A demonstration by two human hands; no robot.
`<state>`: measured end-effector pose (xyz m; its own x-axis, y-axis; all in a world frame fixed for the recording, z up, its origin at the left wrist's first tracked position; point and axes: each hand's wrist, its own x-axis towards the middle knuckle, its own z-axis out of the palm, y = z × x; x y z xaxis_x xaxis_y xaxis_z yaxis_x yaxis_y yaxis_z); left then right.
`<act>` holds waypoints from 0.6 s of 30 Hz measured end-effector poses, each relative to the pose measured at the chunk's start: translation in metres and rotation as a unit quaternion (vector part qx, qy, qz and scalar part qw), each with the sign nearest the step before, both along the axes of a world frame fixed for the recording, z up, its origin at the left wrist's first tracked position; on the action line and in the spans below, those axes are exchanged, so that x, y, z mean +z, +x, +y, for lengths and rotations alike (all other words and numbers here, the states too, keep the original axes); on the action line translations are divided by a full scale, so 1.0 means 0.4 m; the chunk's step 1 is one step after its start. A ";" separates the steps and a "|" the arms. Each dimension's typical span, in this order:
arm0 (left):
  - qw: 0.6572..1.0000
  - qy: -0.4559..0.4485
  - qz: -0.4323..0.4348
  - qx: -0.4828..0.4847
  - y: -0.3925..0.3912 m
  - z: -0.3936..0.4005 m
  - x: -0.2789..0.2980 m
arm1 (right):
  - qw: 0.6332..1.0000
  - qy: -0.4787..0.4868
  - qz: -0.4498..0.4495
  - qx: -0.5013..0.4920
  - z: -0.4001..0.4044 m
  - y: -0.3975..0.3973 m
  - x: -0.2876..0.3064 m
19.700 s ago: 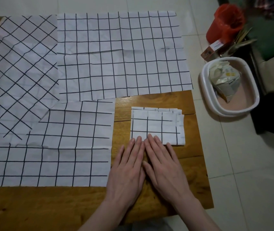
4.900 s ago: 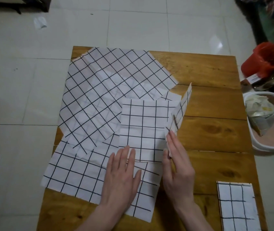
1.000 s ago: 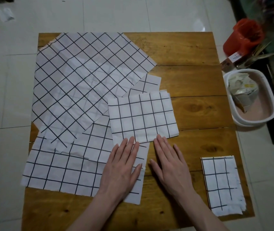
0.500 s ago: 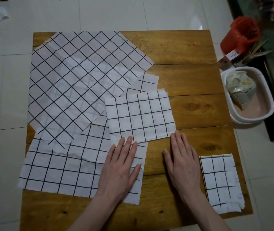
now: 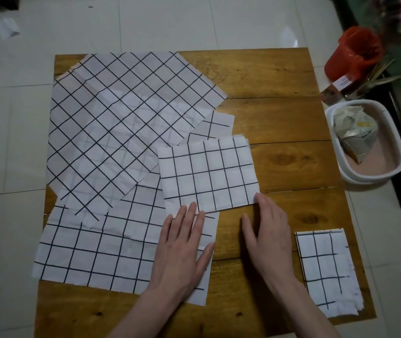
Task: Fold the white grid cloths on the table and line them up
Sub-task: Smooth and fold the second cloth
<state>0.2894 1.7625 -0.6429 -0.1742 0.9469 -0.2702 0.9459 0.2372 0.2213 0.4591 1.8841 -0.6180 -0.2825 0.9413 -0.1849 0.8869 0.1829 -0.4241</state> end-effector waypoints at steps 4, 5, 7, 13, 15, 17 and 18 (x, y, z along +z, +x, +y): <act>1.000 0.020 -0.003 0.013 0.025 0.025 0.001 | 0.989 -0.074 0.084 -0.097 0.042 -0.043 0.035; 0.999 0.026 -0.008 0.021 0.029 0.031 0.002 | 0.982 -0.099 0.100 -0.126 0.054 -0.053 0.043; 0.999 0.032 -0.012 0.034 0.036 0.039 0.007 | 0.970 -0.132 0.121 -0.165 0.076 -0.066 0.053; 0.999 0.025 -0.001 0.031 0.049 0.041 0.004 | 0.920 -0.191 0.231 -0.253 0.104 -0.093 0.055; 0.999 0.023 -0.001 0.034 0.051 0.039 0.003 | 0.878 -0.214 0.315 -0.291 0.100 -0.105 0.059; 0.999 0.025 -0.006 0.039 0.054 0.039 0.007 | 0.833 -0.222 0.384 -0.329 0.090 -0.114 0.063; 0.999 0.026 -0.009 0.041 0.056 0.039 0.008 | 0.825 -0.214 0.403 -0.335 0.081 -0.117 0.064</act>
